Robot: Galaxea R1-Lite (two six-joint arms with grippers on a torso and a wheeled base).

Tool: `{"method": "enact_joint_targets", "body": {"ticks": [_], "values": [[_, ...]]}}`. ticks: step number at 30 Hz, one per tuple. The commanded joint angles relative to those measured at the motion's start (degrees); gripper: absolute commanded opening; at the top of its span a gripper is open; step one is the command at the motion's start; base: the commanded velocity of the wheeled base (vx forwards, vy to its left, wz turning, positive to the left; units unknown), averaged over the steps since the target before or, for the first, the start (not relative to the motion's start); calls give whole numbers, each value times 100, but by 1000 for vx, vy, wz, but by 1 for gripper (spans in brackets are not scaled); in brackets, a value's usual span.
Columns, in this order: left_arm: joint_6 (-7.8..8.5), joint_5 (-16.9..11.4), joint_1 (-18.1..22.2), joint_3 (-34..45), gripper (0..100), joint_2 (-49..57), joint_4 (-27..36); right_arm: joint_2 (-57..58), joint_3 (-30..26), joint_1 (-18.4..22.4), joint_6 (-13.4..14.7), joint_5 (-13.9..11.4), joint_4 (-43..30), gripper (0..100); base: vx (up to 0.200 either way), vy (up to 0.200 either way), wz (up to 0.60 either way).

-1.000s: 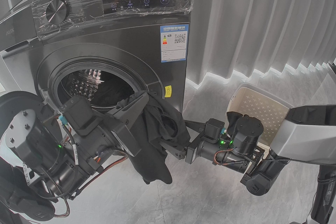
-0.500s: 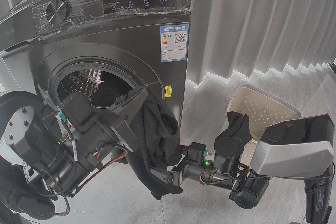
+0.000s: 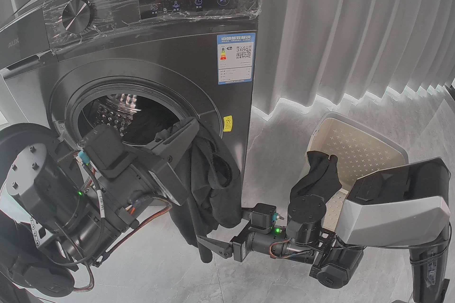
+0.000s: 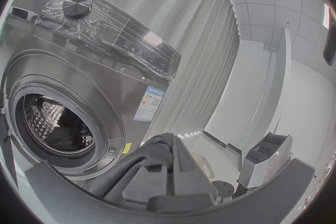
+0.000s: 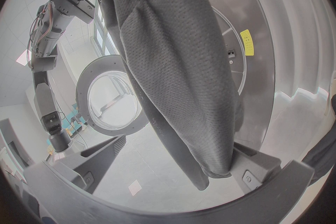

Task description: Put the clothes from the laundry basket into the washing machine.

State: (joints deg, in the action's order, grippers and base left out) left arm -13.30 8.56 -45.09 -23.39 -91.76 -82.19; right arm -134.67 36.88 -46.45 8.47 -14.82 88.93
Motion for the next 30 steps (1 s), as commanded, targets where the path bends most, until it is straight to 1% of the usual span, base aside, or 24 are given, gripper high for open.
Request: {"method": "enact_joint_targets", "body": {"ticks": [1,7,10,14,19,29,30], "values": [[-6,6,-8,-25,0,9,1,-68,56,-5,-21,6,1,100,0,0,0],[-15,23,-43,-78,0,9,1,-332,478,22,-65,67,-7,100,0,0,0],[-15,23,-52,-78,0,0,1,-481,733,22,-65,305,-16,100,0,0,0],[-15,32,-52,-122,0,9,1,-596,979,92,-65,322,-16,100,0,0,0],[-32,32,-52,-227,0,18,1,-657,1085,92,-65,340,-16,100,0,0,0],[-41,32,-61,-271,0,9,-140,-736,1085,-5,-56,349,-16,100,0,0,0],[-41,32,-61,-280,0,9,-140,-745,1085,-5,-65,349,-16,0,0,0,0]]}}
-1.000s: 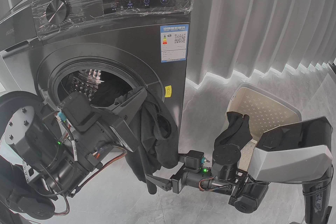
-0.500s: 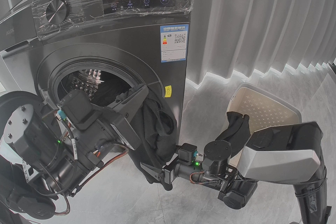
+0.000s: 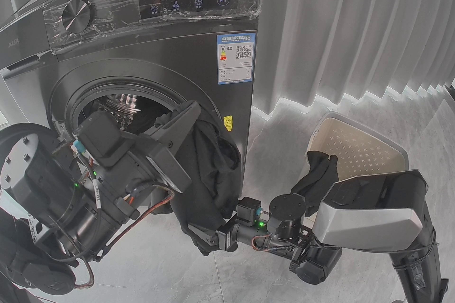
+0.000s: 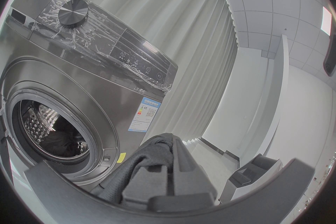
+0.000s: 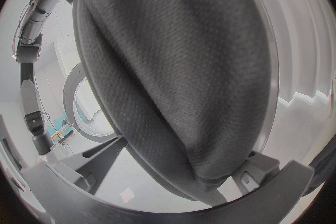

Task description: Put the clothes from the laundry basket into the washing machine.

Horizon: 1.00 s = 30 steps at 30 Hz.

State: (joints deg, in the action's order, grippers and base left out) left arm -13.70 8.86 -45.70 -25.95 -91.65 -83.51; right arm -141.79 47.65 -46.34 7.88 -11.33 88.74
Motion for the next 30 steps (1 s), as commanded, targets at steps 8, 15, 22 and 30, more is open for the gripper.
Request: {"method": "enact_joint_targets", "body": {"ticks": [8,15,22,30], "values": [[-10,1,18,-15,0,-20,1,-7,-19,-42,12,-1,3,0,0,0,0],[-18,-7,97,38,0,-46,1,266,-283,-288,21,16,12,0,0,0,0],[-36,-16,334,82,0,-72,1,951,-986,-596,39,69,12,0,0,0,0],[-124,-16,422,90,0,-169,10,1496,-1645,-701,39,51,3,0,0,0,0]]}}
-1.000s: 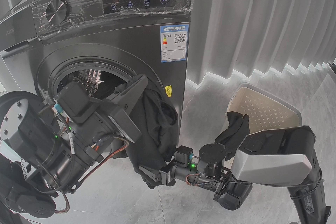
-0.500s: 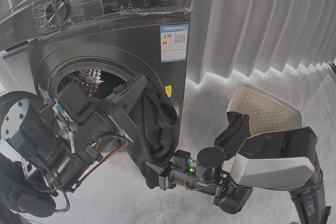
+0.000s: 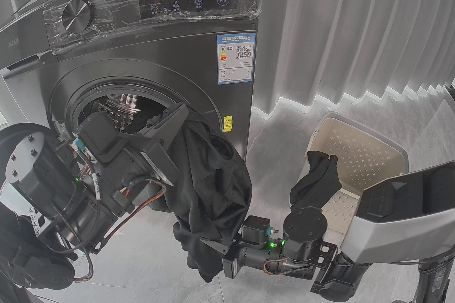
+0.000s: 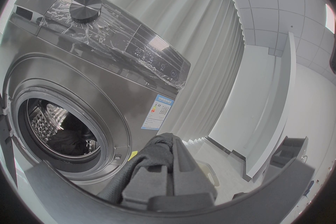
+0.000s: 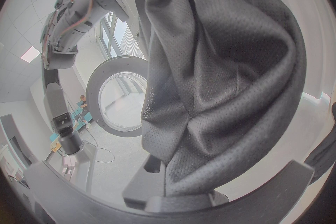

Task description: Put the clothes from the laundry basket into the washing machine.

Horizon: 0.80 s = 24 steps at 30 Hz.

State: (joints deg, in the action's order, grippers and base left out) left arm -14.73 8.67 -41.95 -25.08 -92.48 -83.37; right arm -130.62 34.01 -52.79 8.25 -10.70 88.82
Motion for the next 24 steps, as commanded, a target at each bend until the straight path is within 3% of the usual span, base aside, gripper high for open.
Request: {"method": "enact_joint_targets", "body": {"ticks": [1,10,13,24], "values": [[-22,3,55,-6,0,-121,-4,371,-299,-65,1,-11,-5,0,0,0,0],[-39,-5,292,-15,0,-288,-4,503,-334,-232,62,-20,-5,0,0,0,0],[-206,-5,292,-32,0,-464,-12,705,-483,-320,62,-20,-5,0,0,0,0],[-241,21,292,161,0,-781,-21,1250,-615,-408,80,-20,-5,0,0,0,0]]}}
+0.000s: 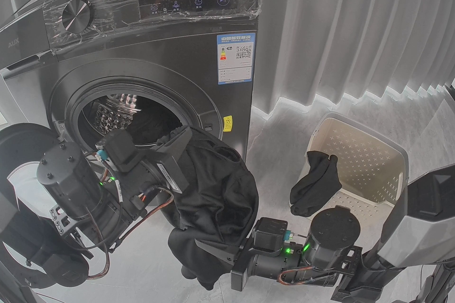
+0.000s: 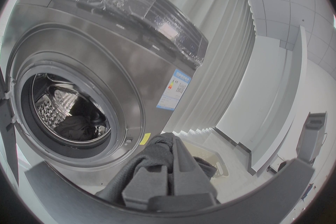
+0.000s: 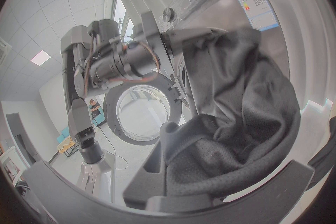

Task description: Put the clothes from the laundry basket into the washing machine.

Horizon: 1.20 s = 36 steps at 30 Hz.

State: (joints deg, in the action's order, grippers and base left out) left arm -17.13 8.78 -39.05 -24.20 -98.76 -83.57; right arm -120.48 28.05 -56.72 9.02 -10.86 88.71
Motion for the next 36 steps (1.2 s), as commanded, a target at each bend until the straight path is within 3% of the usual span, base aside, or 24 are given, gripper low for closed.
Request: {"method": "enact_joint_targets", "body": {"ticks": [1,10,11,23,36], "values": [[-1,10,2,152,0,-241,-2,350,-19,-14,3,-4,6,0,0,0,0],[25,-34,-15,390,0,-241,-2,490,-19,-5,3,-4,6,0,0,0,0],[25,-34,-15,416,100,-241,-2,490,-19,3,3,-4,6,0,0,0,0],[25,-87,108,636,100,-320,-2,851,-45,408,-6,-39,6,0,0,0,0],[34,-254,117,1005,100,-434,-37,1000,-54,557,21,-39,15,0,0,0,0]]}}
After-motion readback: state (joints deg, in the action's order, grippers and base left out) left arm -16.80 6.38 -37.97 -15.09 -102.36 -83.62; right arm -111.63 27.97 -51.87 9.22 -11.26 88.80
